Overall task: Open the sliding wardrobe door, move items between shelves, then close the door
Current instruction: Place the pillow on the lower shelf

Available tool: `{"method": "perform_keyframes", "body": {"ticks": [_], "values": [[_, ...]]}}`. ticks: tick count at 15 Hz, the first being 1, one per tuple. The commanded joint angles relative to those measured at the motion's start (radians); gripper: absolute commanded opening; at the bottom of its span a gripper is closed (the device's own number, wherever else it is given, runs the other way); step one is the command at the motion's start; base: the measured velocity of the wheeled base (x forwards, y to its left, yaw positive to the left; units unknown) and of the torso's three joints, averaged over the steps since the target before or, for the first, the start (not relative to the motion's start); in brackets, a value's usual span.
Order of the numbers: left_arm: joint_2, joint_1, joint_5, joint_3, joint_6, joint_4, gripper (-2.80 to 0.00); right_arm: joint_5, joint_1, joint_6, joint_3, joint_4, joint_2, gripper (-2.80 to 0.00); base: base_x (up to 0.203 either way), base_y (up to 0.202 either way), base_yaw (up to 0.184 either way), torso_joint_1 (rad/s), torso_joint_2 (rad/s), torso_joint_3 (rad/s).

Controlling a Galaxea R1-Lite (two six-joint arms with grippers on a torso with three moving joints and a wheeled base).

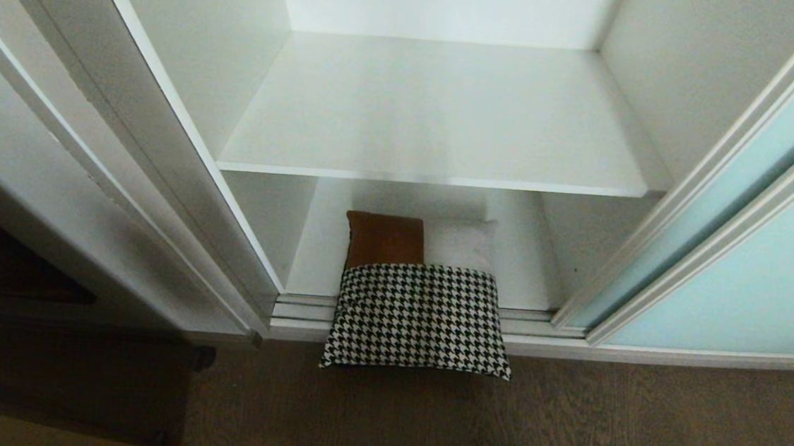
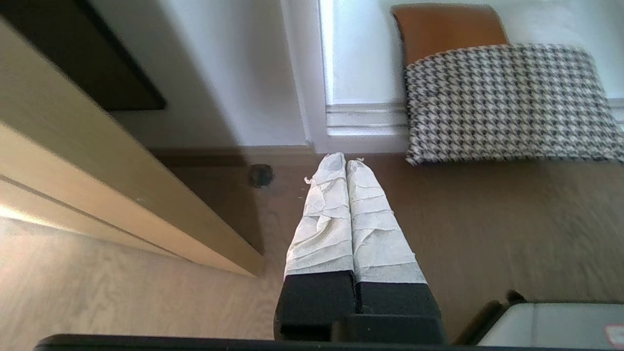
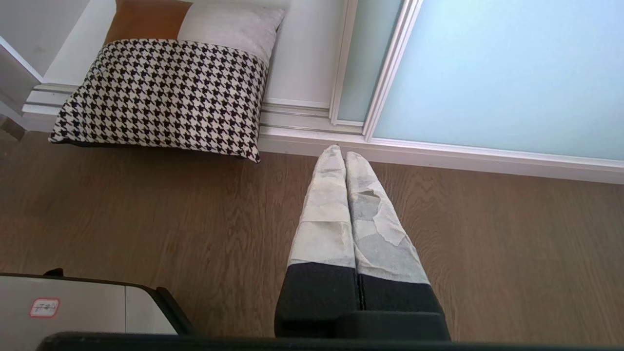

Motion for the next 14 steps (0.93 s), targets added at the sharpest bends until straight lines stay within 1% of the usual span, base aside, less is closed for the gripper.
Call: {"method": "perform_keyframes", "body": {"ticks": [1, 7, 11, 14], "values": [[0.003, 0.000, -0.002, 0.010, 0.004, 0.001, -2.80, 0.000, 0.001, 0.001, 0.002, 0.003, 0.000, -2.80, 0.000, 0.000, 0.000, 0.000, 0.00, 0.000], [0.003, -0.001, -0.002, 0.011, -0.004, -0.002, -2.80, 0.004, 0.001, -0.007, 0.002, 0.004, 0.000, -2.80, 0.000, 0.000, 0.000, 0.000, 0.00, 0.000], [0.003, 0.000, -0.004, 0.009, 0.009, 0.001, -2.80, 0.005, 0.001, -0.005, 0.002, 0.004, 0.000, -2.80, 0.000, 0.000, 0.000, 0.000, 0.00, 0.000], [0.003, 0.000, -0.018, 0.009, 0.023, 0.003, -2.80, 0.006, 0.001, -0.009, 0.002, 0.004, 0.000, -2.80, 0.000, 0.000, 0.000, 0.000, 0.00, 0.000]]}}
